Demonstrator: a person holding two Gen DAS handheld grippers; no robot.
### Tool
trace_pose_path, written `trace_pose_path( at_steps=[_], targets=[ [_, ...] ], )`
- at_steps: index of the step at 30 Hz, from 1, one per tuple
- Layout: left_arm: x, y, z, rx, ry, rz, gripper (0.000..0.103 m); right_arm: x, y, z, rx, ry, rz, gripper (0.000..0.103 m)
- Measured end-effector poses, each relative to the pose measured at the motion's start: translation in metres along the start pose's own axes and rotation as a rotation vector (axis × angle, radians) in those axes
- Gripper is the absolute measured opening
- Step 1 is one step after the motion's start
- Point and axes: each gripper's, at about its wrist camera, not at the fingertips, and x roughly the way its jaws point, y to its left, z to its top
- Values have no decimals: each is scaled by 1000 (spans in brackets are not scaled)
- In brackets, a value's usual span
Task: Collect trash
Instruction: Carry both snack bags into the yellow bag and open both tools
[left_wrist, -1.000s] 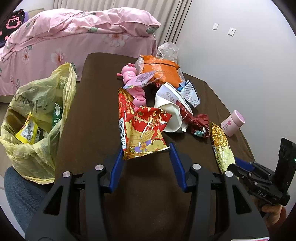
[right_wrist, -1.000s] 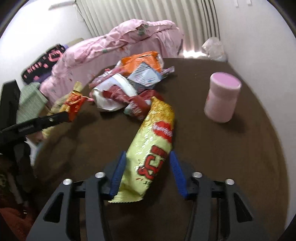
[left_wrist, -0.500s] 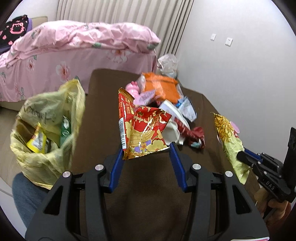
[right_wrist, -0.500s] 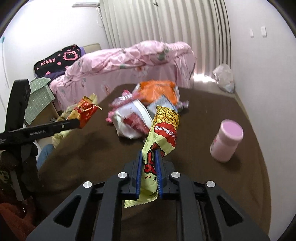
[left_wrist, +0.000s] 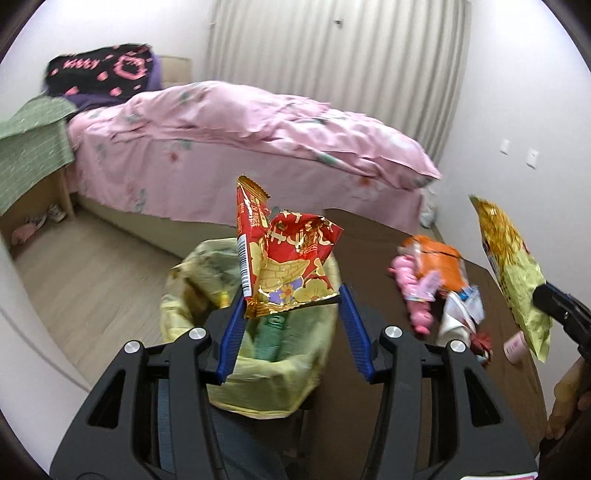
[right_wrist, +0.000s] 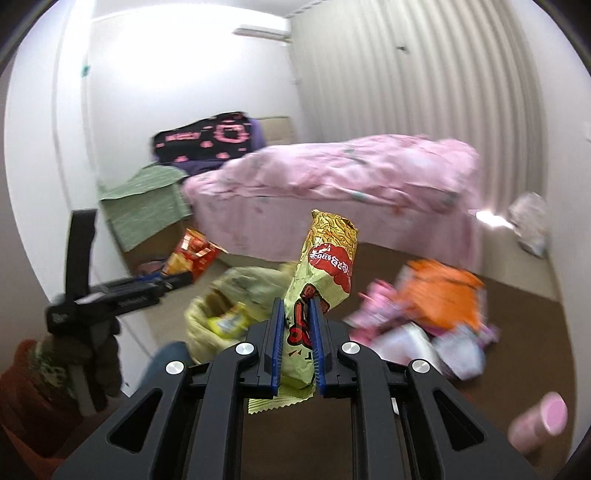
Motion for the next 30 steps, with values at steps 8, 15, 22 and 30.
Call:
trace_pose_path(
  at_steps=[8,15,22,30],
  targets=[
    [13,15,-7,-22,22,-9,47,88,33,30,-51,115,128,14],
    [24,41,-10,-112,9,0,47,135,27,35,24,158,196,14],
    [66,54,-14,-169,58,22,47,187,20,21,34,241,199,14],
    [94,68,-19,-220,99,7,51,216,4,7,77,287,199,14]
  ],
)
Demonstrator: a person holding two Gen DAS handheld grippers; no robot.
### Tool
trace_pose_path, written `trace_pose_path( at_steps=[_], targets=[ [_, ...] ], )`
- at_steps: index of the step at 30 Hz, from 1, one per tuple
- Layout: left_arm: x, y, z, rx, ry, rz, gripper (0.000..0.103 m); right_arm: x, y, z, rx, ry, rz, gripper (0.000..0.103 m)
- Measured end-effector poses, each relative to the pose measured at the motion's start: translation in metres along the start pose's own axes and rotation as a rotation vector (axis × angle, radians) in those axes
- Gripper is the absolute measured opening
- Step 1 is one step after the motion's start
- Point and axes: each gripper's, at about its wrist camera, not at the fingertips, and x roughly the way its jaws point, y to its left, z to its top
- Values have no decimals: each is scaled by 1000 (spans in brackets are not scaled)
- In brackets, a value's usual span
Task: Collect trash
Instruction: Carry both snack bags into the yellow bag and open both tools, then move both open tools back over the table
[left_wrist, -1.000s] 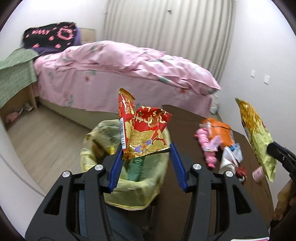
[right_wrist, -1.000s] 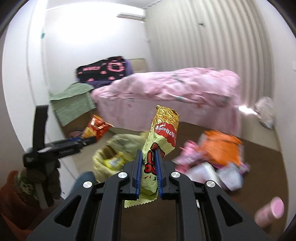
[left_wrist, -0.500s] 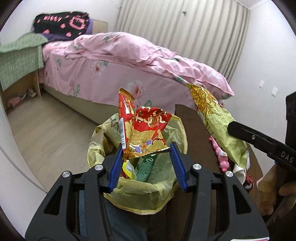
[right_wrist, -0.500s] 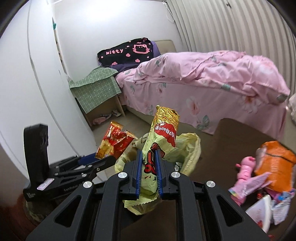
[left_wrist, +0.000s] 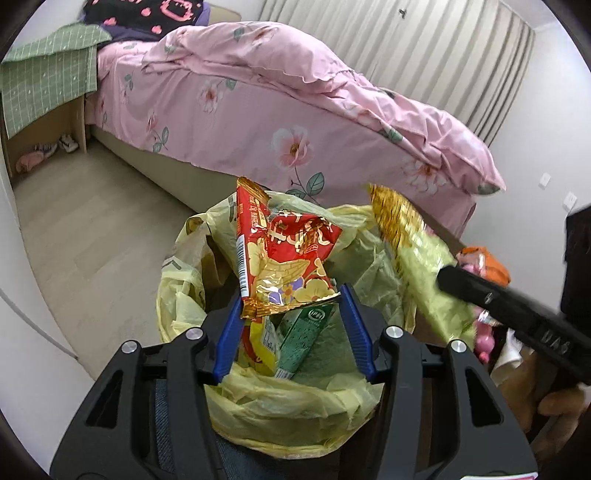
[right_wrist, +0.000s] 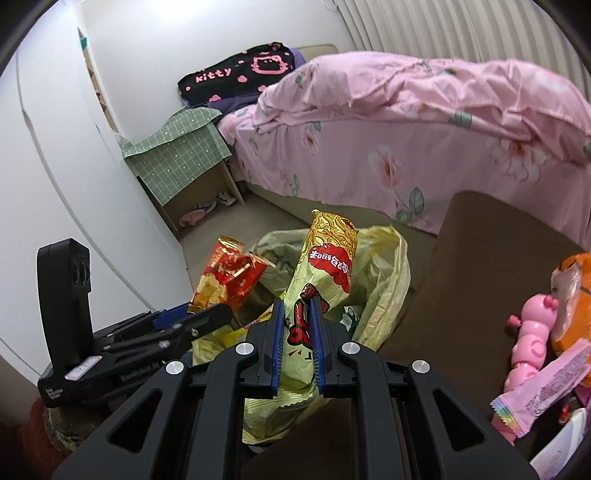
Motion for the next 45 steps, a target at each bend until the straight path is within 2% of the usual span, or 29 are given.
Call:
trace_pose_path(
  at_steps=[4,5,7,9,14,18,19,25,27,31,34,40,42,45],
  targets=[
    [-8,4,6,-47,-29,-41,60,5,-12,-3,66,3,40,18],
    [-10,4,7,-54,-33,-42,65,4,-14,-4,82,2,40,26],
    [-15,3,7,-54,-47,-43,68,1,-19,-8,120,-16,53,39],
    [-22,1,8,-47,-56,-42,69,-5,-22,-11,145,-36,54,42],
    [-49,-5,5,-58,-94,-58,71,-41,-14,-25,132,-102,-26,42],
    [-66,-17,-16,-69,-102,-111,78,-84,-5,-51,53,-185,-158,42],
    [-67,-24,-25,-55,-93,-135,78,-99,-4,-64,42,-206,-221,42],
    [-56,-75,-59,94,1,-254,78,-168,-22,-109,65,-294,-439,42],
    [-60,-87,-64,133,-15,-294,78,-183,-38,-117,94,-302,-483,42],
    [-67,-106,-73,230,-34,-292,78,-199,-80,-135,188,-301,-577,42],
    [-67,-106,-75,232,-19,-281,78,-205,-98,-147,260,-298,-570,42],
    [-65,-107,-77,247,-1,-241,78,-203,-107,-163,260,-284,-586,42],
    [-58,-109,-80,260,37,-247,78,-202,-108,-164,274,-277,-574,42],
    [-52,-113,-81,269,71,-262,78,-210,-106,-168,272,-320,-574,42]
  ],
)
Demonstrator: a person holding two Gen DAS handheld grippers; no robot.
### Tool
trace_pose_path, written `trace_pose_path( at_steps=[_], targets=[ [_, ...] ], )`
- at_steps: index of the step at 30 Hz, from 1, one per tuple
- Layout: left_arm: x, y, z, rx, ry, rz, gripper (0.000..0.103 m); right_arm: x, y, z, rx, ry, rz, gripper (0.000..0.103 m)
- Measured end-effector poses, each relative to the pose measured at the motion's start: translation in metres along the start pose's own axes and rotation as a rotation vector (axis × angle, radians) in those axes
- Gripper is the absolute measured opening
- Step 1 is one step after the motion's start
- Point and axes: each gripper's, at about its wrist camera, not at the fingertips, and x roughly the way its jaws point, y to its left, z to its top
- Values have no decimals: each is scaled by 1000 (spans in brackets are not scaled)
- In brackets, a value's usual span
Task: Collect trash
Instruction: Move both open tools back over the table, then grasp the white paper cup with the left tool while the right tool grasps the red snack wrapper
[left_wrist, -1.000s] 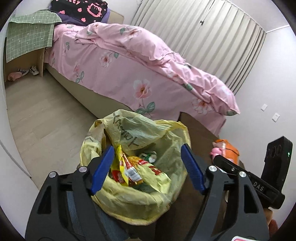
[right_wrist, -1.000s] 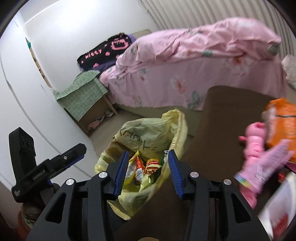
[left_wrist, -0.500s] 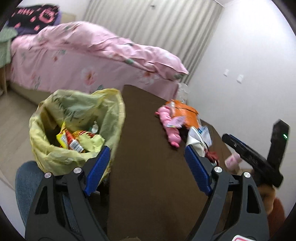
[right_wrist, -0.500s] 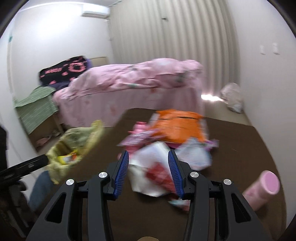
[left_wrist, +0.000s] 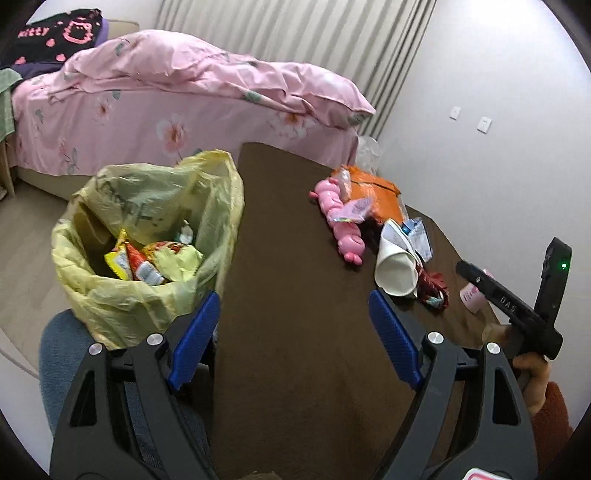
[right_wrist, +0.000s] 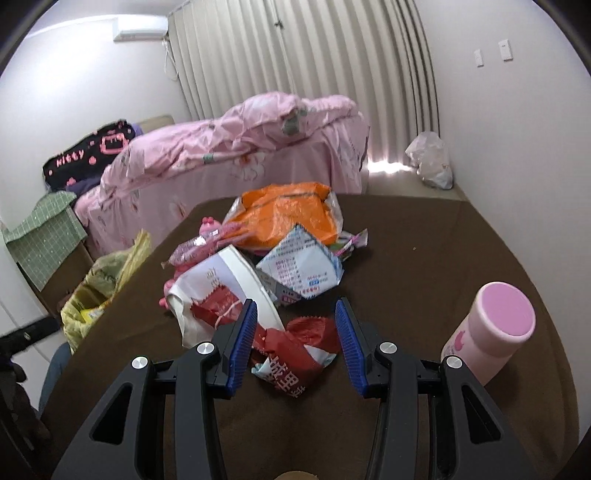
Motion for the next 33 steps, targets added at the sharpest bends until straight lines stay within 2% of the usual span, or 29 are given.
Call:
trace_pose_path(
  at_steps=[6,10,11,12,14,17,22,24,26,28,31,32,33],
  targets=[
    [15,-13,7,8,-15,-27,78,2,2,1,-17,4,-6,42],
    [33,-41,24,86,-82,-61,79,-5,9,-1,-45,-30,-23,42],
    [39,-45,27,93,-80,-75,82,-5,8,-1,-44,-32,-26,42],
    [46,-48,30,95,-60,-90,85,-5,8,-1,-41,-32,-28,42],
    [62,-56,33,99,12,-92,85,-5,5,0,-26,-34,-36,42],
    [70,-69,30,109,52,-74,85,-9,0,-1,-1,-53,-34,42],
    [69,-93,30,148,46,-36,85,-18,-5,-3,23,-90,-14,42],
    [70,-98,28,144,42,-34,85,-22,-6,-5,26,-84,-13,42],
    [83,-101,26,123,78,-51,85,-26,-7,-10,26,-56,-10,42],
    [100,-102,25,109,128,-49,81,-34,-10,-16,29,-34,-26,42],
    [123,-94,30,21,196,-66,66,-44,-20,-23,56,-15,-74,42],
    [128,-91,31,-7,217,-83,57,-45,-23,-24,61,-7,-85,42],
    [131,-89,31,-34,239,-107,43,-45,-24,-24,63,1,-91,42]
  ],
)
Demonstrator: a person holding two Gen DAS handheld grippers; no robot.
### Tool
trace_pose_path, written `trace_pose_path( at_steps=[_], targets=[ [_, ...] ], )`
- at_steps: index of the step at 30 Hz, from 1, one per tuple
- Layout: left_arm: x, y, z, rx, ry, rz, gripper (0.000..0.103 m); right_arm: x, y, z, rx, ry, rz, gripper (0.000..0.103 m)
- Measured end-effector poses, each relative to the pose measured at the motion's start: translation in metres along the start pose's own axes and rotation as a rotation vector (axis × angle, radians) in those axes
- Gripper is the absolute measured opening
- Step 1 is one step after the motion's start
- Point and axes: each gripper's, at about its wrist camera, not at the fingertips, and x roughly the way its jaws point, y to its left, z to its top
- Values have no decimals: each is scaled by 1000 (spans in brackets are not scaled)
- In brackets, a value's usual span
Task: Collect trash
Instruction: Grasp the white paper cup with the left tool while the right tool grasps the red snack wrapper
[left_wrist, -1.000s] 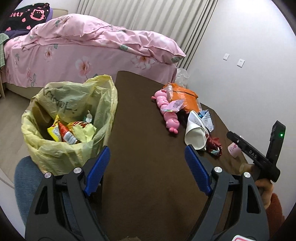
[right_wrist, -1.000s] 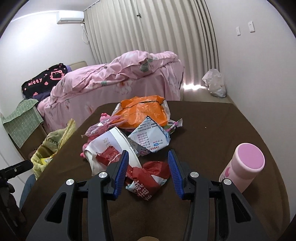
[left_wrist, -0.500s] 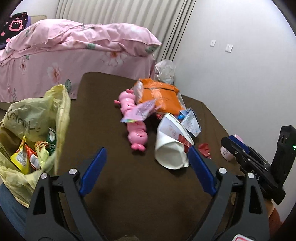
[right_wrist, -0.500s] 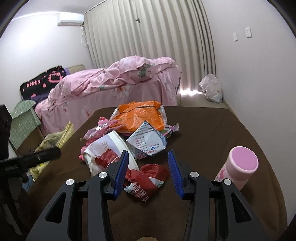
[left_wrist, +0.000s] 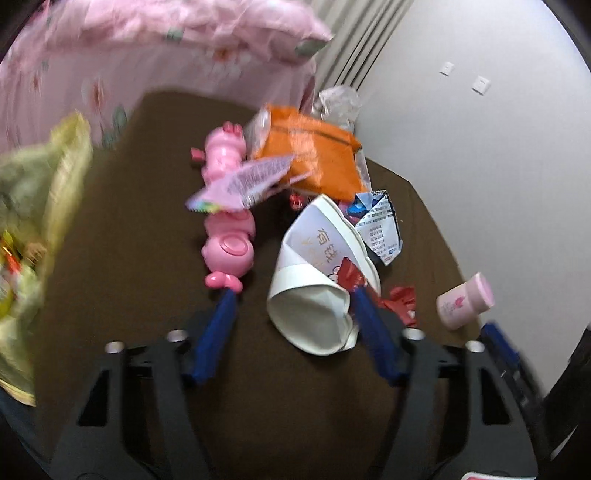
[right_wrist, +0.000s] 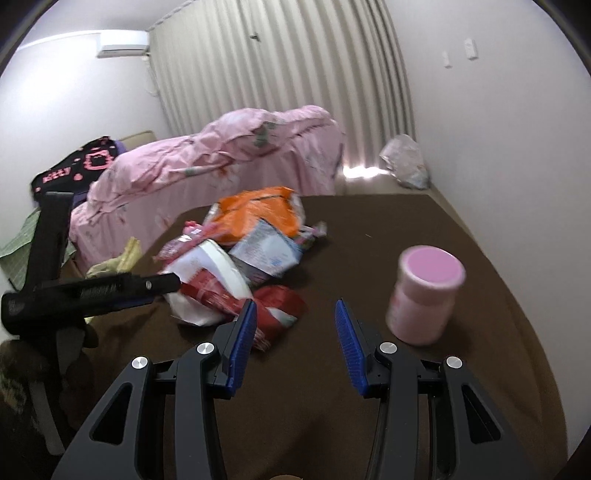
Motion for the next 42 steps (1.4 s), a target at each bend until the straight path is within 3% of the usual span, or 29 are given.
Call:
trace_pose_path(
  at_steps=[1,3,7,10,15,20,26,28,36,38,42],
  targets=[
    [1,2,0,-16,11,-44,43,1,0,0,-3,14,-2,42],
    [-10,2,-3,0,-13,-63,43,5,3,1,-13,49,29,42],
    [-43,9,-15,43,-36,-24,43,16,18,6,-65,86,69,42],
    [-65,25,-24,33,-12,23,43,33,30,6,-105,147,91,42],
    [-98,51,-33,20,-36,46,43,56,37,1,-134,234,92,42],
    [-103,52,-41,46,-50,37,53,66,29,3,-80,262,132,42],
    [-108,46,-45,63,-81,57,56,65,23,0,-32,260,186,41],
    [-110,46,-45,62,-90,78,56,61,24,-2,-34,251,205,27],
    [-108,47,-51,63,-78,109,57,28,34,-3,-115,171,193,8],
    [-99,45,-51,57,-58,121,57,21,35,-1,-135,155,187,8],
    [-85,45,-51,42,-37,151,54,14,37,1,-144,165,254,10]
  ],
)
